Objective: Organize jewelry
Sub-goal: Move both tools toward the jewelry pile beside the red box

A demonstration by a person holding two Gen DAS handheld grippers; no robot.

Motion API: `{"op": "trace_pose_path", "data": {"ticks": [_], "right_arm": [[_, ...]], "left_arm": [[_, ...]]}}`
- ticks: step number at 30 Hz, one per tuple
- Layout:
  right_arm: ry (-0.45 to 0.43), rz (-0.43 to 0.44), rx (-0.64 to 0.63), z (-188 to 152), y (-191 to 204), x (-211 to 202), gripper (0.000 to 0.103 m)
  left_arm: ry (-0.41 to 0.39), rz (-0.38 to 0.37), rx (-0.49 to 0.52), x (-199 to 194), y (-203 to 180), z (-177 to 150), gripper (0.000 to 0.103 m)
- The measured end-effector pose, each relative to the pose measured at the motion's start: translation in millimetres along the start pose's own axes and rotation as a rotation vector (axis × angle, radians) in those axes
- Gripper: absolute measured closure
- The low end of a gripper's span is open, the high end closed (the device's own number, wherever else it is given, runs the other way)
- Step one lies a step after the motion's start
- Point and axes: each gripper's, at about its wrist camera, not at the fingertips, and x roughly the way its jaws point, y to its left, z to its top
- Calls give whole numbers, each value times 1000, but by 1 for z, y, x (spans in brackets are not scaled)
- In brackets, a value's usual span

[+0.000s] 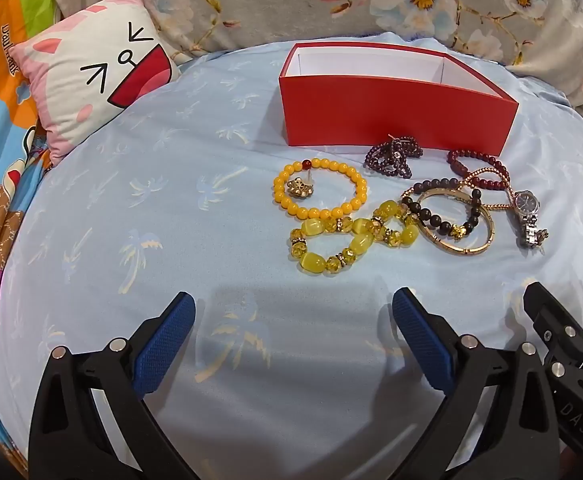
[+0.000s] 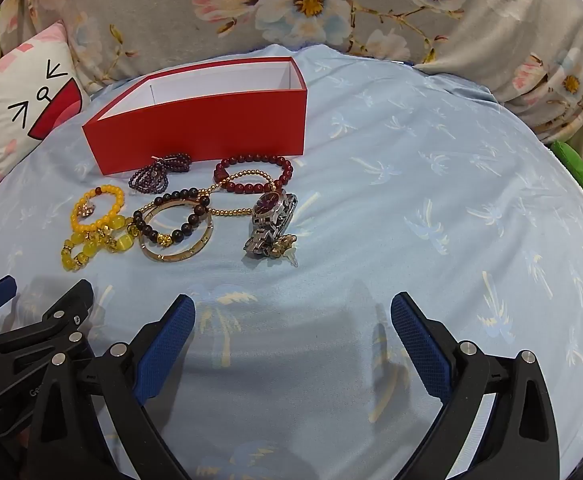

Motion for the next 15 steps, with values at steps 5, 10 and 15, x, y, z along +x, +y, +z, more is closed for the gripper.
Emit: {"op": "trace_pose_path", "data": {"ticks": [5, 10, 15], "right_arm": [[0, -2, -3, 0, 0, 0, 8], [-1, -2, -3, 0, 0, 0, 8], [-1, -2, -3, 0, 0, 0, 8]], "left_arm": [[-1, 0, -1, 0, -1, 0, 9], [-1, 1, 0, 0, -1, 0, 9], [-2, 2, 0, 0, -1, 0, 9]]}}
